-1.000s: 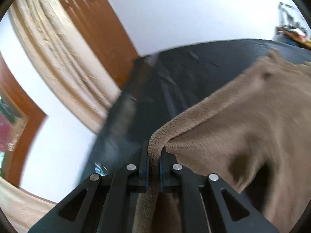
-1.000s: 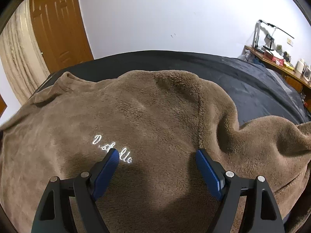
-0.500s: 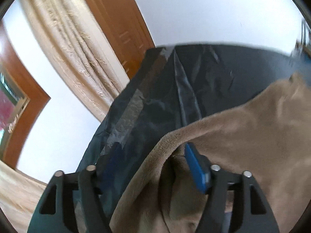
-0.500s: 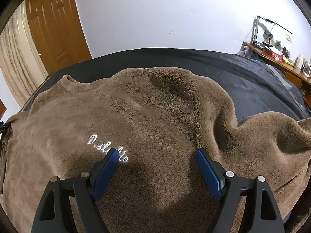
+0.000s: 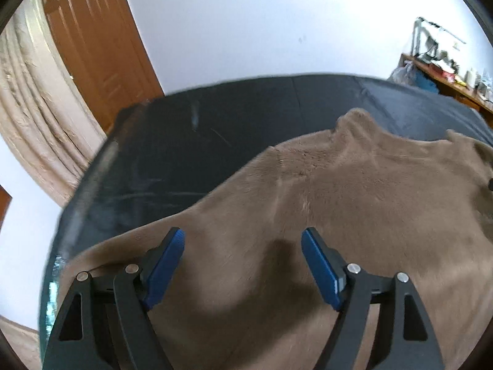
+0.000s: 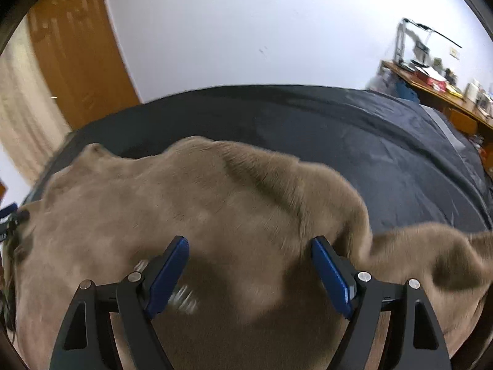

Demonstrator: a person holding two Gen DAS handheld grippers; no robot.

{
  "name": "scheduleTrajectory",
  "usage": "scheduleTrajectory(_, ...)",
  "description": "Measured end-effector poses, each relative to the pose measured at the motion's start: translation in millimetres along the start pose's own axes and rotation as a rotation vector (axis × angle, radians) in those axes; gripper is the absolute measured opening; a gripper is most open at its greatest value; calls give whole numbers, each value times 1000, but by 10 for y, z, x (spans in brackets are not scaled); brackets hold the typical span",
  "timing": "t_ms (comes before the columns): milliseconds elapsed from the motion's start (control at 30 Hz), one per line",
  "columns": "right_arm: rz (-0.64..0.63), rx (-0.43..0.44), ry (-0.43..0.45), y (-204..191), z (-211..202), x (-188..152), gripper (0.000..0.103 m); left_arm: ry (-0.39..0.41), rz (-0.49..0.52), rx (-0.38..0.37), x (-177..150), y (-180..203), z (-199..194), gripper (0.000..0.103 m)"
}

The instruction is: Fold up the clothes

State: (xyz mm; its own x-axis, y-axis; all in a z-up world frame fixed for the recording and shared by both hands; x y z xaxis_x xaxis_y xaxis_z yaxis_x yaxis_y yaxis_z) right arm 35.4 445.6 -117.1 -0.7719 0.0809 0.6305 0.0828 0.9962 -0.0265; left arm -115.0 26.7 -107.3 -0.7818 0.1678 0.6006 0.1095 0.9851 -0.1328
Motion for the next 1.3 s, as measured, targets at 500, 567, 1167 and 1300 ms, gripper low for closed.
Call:
scheduleTrajectory(500, 3, -154, -68, 265, 604, 523, 102, 16, -77, 128, 658, -88, 750, 103)
scheduleTrajectory(567, 7, -161, -65, 295, 650, 577, 102, 22, -70, 139, 731, -60, 830, 103)
scheduleTrajectory(1167, 21, -107, -27, 453, 566, 665, 102, -29, 6, 44, 555, 17, 386, 103)
scheduleTrajectory(1300, -44, 0, 0, 280, 113, 513, 102, -57, 58, -25, 181, 35, 75, 103)
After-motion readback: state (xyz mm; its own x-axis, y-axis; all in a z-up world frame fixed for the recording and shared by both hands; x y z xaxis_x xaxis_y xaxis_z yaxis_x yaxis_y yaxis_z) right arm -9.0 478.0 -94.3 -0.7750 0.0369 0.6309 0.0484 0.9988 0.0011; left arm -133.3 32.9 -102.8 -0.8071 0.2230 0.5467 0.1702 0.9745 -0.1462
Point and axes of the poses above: each gripper's, at about its wrist camera, not at the fingertips, and z roughly the way its jaws point, y to its right, x to its top, the point moved 10 cm from there along z, roughly the way its jaws point, and after that the axes turned 4 degrees about -z, right-handed, at the moved point
